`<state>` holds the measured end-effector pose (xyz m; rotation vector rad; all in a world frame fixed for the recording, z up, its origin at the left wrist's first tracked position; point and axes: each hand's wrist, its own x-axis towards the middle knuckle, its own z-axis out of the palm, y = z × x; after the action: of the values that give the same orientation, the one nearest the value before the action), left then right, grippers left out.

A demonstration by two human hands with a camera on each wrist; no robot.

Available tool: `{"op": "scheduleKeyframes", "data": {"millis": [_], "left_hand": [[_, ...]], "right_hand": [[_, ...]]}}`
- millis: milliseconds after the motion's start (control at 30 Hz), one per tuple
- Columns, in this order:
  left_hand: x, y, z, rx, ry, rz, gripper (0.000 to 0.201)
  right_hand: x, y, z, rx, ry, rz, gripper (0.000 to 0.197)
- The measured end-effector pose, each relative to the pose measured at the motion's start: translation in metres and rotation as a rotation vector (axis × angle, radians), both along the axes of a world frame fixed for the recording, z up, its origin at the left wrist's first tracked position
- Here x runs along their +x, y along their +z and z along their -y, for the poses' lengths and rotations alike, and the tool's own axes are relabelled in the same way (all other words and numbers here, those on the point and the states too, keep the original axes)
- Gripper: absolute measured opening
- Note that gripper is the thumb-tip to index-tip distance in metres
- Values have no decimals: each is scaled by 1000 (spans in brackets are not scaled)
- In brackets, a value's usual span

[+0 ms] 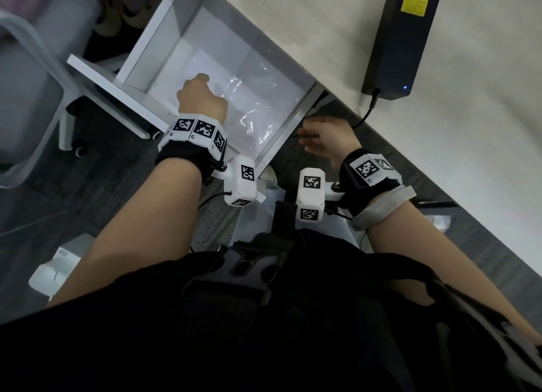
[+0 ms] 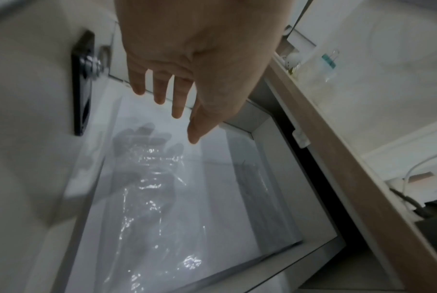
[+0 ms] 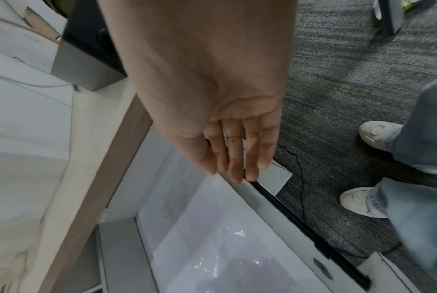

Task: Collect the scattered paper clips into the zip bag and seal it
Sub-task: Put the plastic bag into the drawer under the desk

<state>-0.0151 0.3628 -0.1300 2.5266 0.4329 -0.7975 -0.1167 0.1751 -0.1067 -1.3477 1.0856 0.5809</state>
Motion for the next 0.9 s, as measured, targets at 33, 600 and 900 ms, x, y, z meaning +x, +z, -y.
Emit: {"op": "scheduleKeyframes", "data": {"millis": [33, 600, 900], "left_hand": [[-1, 4, -4, -9, 30, 34, 52], [-56, 42, -26, 59, 514, -42, 46], [-43, 47, 19, -89, 530, 98, 47]], "right_hand": [[1, 4, -1, -2, 8, 10, 9], [12, 68, 27, -612, 73, 591, 14], [9, 60, 72, -738, 75, 568, 15]]}}
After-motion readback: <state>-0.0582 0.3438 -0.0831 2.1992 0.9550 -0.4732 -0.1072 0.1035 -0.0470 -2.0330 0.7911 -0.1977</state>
